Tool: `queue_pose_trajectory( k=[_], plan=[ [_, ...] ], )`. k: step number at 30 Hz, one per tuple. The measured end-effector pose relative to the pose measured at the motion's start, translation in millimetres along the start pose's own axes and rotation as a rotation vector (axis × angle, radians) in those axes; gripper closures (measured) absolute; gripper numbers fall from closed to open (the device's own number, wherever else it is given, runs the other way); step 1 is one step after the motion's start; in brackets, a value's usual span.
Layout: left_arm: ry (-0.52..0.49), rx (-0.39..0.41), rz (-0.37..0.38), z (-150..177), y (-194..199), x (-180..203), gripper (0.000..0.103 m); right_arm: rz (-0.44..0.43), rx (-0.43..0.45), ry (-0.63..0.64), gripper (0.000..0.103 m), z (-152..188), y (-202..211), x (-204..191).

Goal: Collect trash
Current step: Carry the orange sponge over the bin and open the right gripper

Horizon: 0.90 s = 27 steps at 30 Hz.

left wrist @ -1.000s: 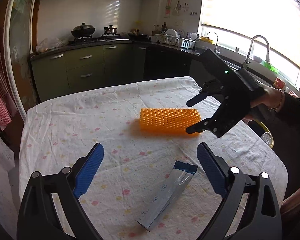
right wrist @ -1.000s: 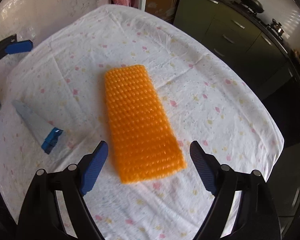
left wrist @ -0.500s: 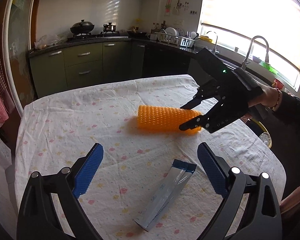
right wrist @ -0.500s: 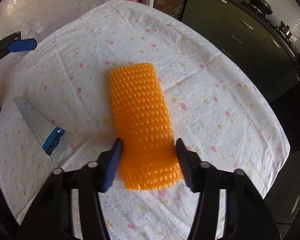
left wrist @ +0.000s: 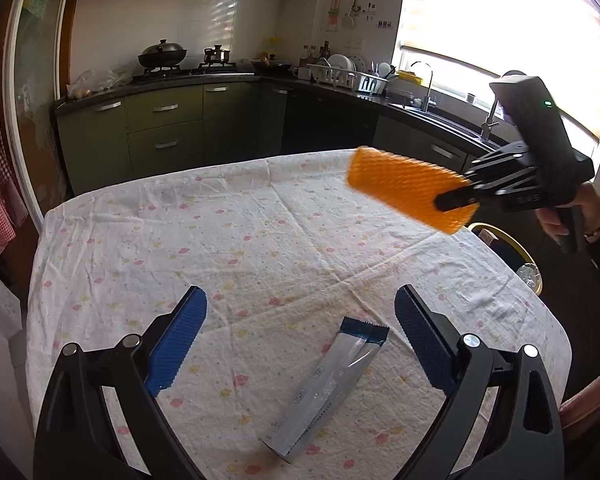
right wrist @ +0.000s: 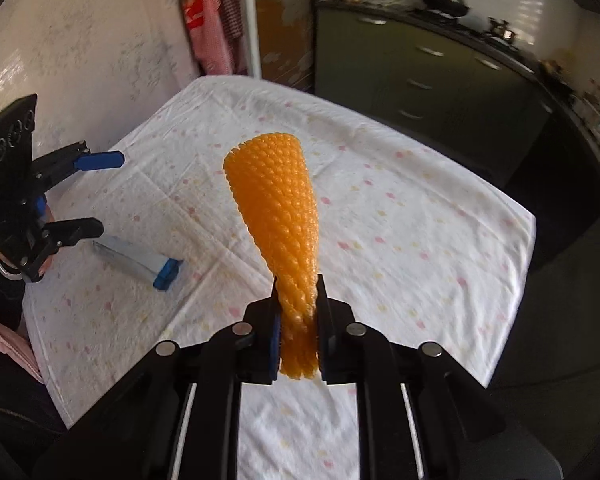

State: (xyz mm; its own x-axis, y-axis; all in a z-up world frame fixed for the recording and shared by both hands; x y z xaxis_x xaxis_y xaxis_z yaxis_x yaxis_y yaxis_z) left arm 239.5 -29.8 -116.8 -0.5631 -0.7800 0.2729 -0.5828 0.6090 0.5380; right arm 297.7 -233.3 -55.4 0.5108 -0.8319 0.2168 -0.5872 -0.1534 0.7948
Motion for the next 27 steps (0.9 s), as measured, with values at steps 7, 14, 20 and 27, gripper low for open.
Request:
queue_pose_trajectory(
  k=[7, 14, 20, 27],
  plan=[
    [-0.007, 0.005, 0.017, 0, 0, 3, 0.009, 0.190, -0.068, -0.053, 0.088, 67, 46, 60],
    [-0.001, 0.017, 0.030, -2, 2, 2, 0.009, 0.368, -0.251, -0.136, 0.085, 140, 52, 126],
    [0.002, 0.009, 0.039, -1, -1, 1, 0.009, 0.400, -0.368, -0.216, 0.085, 188, 27, 160],
    [-0.007, -0.008, 0.039, 1, -6, 2, 0.009, 0.375, -0.426, -0.276, 0.063, 213, 9, 175]
  ],
)
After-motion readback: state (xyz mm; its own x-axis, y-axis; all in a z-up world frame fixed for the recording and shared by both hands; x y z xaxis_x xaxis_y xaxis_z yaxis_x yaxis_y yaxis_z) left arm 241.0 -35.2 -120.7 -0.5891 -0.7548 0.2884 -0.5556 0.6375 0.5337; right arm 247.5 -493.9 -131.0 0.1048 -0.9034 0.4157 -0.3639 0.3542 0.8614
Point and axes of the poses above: each gripper's, at about its wrist camera, not at the fingertips, and y roughly against the way its jaws point, x to its right, z to its underside, the point moved 3 cm from there along -y, roughly the way its jaws point, and after that the axes turned 15 degrees about z, right-handed, at the moved point
